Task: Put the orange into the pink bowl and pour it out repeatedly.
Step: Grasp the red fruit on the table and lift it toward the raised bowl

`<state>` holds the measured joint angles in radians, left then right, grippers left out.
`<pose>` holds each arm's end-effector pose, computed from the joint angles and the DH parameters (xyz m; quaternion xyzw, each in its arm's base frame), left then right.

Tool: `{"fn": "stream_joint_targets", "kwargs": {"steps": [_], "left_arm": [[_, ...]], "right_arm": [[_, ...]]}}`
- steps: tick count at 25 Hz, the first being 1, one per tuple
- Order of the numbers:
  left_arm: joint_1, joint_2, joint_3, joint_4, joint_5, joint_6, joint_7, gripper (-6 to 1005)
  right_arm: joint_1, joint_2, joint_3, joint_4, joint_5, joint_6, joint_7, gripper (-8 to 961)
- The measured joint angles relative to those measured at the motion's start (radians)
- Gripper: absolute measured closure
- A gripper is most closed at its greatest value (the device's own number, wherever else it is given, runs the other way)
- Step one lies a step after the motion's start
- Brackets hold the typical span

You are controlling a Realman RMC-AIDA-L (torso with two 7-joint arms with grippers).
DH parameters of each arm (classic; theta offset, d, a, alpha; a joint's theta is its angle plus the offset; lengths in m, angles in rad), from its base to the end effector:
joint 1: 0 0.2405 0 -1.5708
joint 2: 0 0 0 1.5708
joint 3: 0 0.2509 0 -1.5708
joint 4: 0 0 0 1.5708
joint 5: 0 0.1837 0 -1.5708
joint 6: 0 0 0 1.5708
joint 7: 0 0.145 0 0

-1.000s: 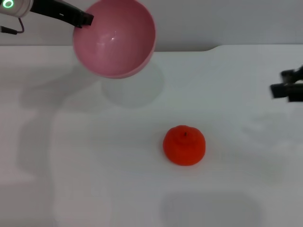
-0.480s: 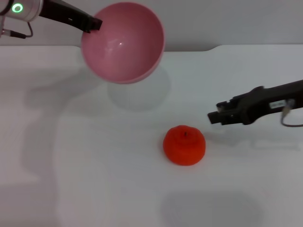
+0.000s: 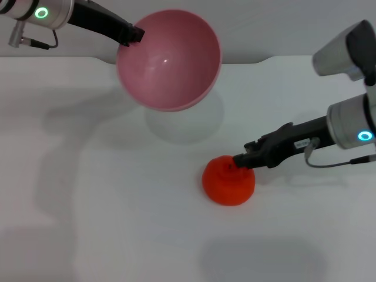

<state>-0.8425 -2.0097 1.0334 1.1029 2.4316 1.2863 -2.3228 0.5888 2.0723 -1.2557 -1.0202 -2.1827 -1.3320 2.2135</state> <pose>-0.1364 0.4198 0.0510 -0.9237 -0.2700 -0.0169 0.2711 0.1948 0.3370 -0.0253 -0.9376 0.3297 0.0197 0.1082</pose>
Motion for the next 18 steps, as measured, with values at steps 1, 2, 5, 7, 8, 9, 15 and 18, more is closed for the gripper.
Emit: {"fn": "stream_joint_targets", "kwargs": {"steps": [1, 2, 5, 7, 8, 9, 15, 18], "left_arm": [[-0.001, -0.001, 0.003, 0.0, 0.0, -0.001, 0.001, 956], [-0.001, -0.002, 0.005, 0.0, 0.0, -0.001, 0.003, 956], [-0.004, -0.006, 0.005, 0.0, 0.0, 0.001, 0.013, 956], [-0.004, -0.007, 0.006, 0.0, 0.001, 0.002, 0.019, 956], [-0.004, -0.007, 0.006, -0.002, 0.001, 0.002, 0.023, 956], [-0.004, -0.007, 0.007, -0.004, 0.001, 0.002, 0.025, 956], [-0.004, -0.007, 0.007, -0.007, 0.001, 0.003, 0.035, 956], [-0.003, -0.007, 0.007, -0.008, 0.001, 0.004, 0.037, 956]], "right_arm": [[0.006, 0.001, -0.012, 0.015, 0.001, 0.01, 0.0, 525], [0.01, 0.001, -0.021, 0.026, 0.002, 0.018, 0.0, 525], [0.023, 0.003, -0.048, 0.065, 0.004, 0.046, 0.0, 526], [0.034, 0.004, -0.063, 0.093, 0.006, 0.068, 0.0, 527], [0.04, 0.004, -0.071, 0.108, 0.006, 0.081, 0.0, 527], [0.048, 0.004, -0.081, 0.127, 0.007, 0.099, 0.0, 527], [0.082, 0.006, -0.132, 0.194, 0.019, 0.161, 0.0, 529], [0.09, 0.006, -0.149, 0.2, 0.03, 0.171, 0.003, 530]]}}
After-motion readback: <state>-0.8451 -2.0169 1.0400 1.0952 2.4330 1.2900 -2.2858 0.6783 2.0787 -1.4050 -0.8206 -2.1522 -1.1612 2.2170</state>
